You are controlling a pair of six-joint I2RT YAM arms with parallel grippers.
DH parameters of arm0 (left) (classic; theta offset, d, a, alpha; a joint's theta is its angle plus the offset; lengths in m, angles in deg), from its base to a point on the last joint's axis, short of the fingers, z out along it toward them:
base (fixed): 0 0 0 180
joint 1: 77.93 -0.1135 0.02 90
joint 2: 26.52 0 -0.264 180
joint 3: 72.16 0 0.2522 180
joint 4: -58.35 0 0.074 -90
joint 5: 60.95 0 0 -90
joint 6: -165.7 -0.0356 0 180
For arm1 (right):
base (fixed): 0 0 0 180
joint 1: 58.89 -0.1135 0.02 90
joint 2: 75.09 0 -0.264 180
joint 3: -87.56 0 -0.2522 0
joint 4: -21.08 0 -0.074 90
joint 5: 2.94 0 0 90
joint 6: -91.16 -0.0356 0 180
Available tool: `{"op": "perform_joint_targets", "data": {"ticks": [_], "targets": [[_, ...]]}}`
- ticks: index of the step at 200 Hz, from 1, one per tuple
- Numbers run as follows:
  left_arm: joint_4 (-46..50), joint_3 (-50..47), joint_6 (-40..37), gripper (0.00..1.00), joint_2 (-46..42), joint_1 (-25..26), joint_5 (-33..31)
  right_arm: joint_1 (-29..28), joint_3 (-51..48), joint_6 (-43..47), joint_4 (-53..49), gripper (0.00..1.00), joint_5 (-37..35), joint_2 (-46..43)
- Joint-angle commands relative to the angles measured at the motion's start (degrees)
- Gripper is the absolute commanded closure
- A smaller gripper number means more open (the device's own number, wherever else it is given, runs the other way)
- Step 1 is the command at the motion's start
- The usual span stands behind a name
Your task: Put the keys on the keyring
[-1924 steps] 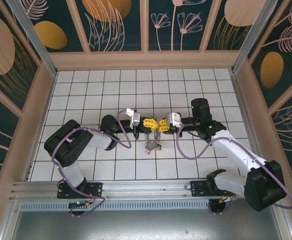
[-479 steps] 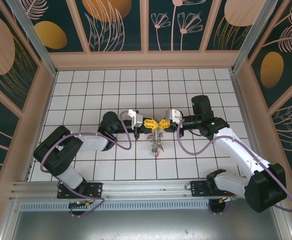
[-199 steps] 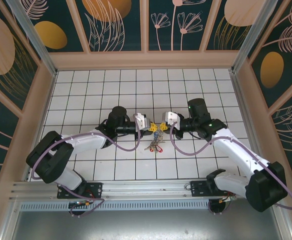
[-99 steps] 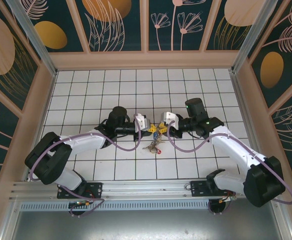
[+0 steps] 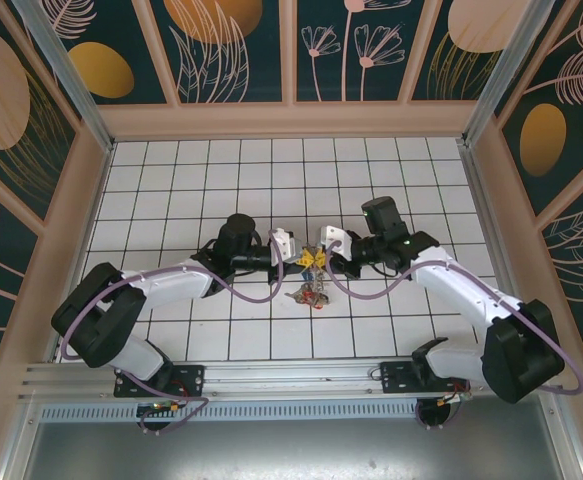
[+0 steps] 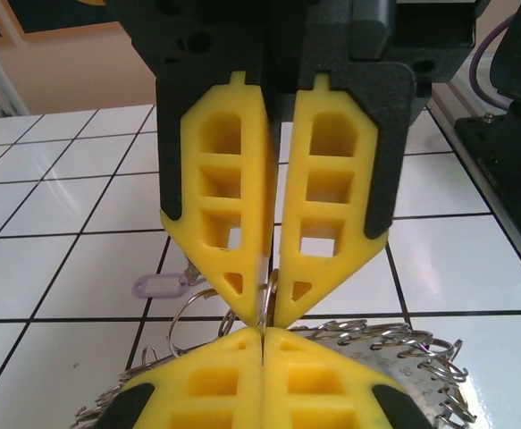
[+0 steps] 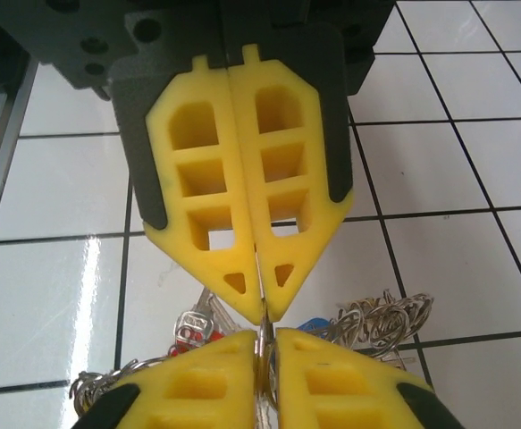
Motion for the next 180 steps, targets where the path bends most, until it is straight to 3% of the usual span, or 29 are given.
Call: {"op": "perform_joint_targets", "data": {"ticks": [1, 28, 42, 87, 153, 180], "targets": [[-4.7, 1.5, 0.8, 1.00, 0.5, 0.4, 1.1, -0.7, 1.5, 0.6, -1.3, 1.00, -0.4, 0.9], [-3.4, 2.1, 0.1, 1.00, 1.0, 0.5, 3.0, -0.6, 0.8, 1.5, -0.3, 1.00, 0.1, -0.5], [-0.4, 2.6, -1.4, 0.86, 1.5, 0.5, 3.5, -0.4, 0.0, 1.3, 1.3, 1.00, 0.9, -2.0], [-2.0, 1.2, -0.1, 0.76, 2.8, 0.5, 2.6, 1.6, -1.7, -1.4, 6.3, 1.00, 5.7, -5.0], [-19.0, -2.4, 10.1, 0.75, 3.2, 0.7, 2.8, 0.9, -3.2, -3.7, 10.3, 1.00, 7.3, -5.1], [-21.4, -3.2, 10.9, 0.77, 2.2, 0.7, 3.3, 0.6, -3.3, -3.4, 10.0, 1.00, 6.4, -4.9]]}}
